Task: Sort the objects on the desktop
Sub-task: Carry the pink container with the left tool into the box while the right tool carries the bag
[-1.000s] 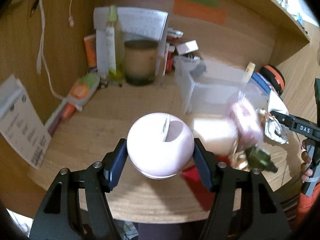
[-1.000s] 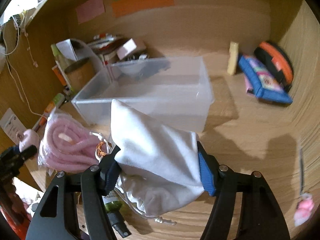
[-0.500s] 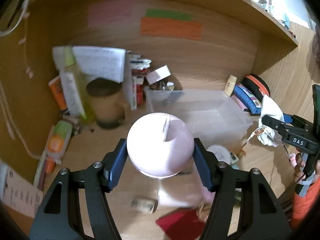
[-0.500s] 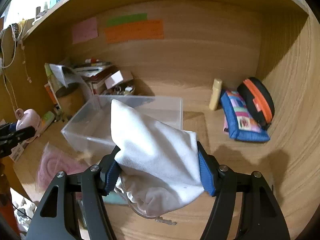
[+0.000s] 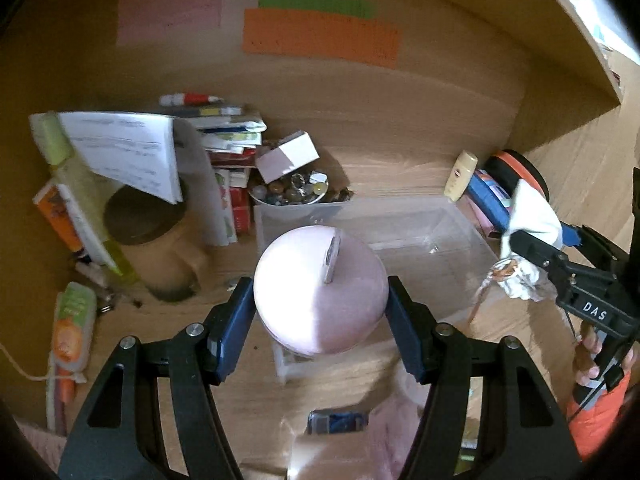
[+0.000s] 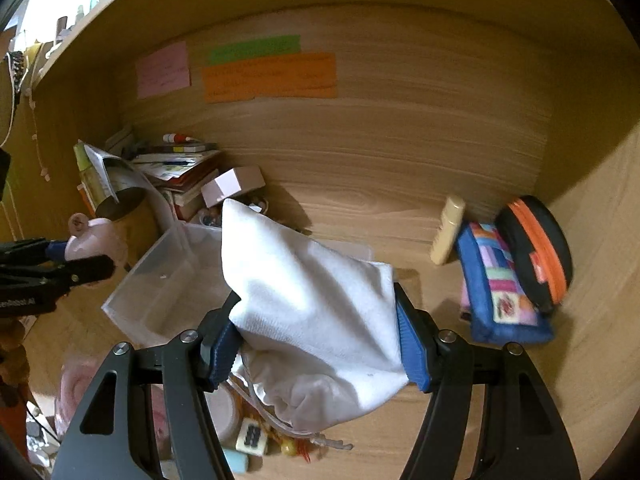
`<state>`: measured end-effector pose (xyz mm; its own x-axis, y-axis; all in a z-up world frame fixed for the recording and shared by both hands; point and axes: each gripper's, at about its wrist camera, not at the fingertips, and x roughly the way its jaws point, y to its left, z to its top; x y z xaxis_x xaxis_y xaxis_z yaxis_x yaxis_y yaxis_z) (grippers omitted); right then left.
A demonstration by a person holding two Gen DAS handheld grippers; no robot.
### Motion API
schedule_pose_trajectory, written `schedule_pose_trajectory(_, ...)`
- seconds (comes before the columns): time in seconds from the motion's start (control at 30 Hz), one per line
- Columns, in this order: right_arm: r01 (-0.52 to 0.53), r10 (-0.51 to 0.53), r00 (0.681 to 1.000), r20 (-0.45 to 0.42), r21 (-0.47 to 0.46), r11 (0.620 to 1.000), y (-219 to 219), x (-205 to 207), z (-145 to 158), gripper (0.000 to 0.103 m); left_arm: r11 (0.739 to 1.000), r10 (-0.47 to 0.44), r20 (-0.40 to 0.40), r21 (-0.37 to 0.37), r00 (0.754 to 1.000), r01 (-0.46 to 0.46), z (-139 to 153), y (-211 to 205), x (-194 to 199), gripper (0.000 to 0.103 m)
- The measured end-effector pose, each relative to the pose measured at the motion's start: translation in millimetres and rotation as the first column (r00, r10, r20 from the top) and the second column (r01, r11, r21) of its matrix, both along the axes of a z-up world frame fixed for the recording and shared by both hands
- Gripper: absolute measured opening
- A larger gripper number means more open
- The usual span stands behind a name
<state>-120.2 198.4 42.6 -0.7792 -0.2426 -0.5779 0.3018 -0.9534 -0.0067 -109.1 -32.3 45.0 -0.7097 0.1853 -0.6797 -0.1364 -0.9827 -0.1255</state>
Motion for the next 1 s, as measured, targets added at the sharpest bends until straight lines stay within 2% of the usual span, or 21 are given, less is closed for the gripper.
schedule_pose_trajectory(0.43,-0.061,0.056,0.995,0.078,0.054,0.997,-28.4,-49.1,-31.4,0.064,0.998,-0.052,0.087,-0.042,0.995,0.056,-28.2,22.4,-44.6,0.064)
schedule_pose_trajectory(0.77,-0.082,0.069,0.986,0.154,0.076,0.994,-30.1,-59.9,-56.9,0.064,0.984,-0.107,0.167,-0.123,0.980,0.129,-51.3,44.0,-60.8,0.064)
schedule_pose_trajectory(1.0,-0.099,0.075,0.980,0.183,0.126,0.987,-37.7,-62.8,-71.3,0.064,0.979,-0.120,0.219,-0.136,0.968,0.152,-67.0,51.5,-70.5,0.064)
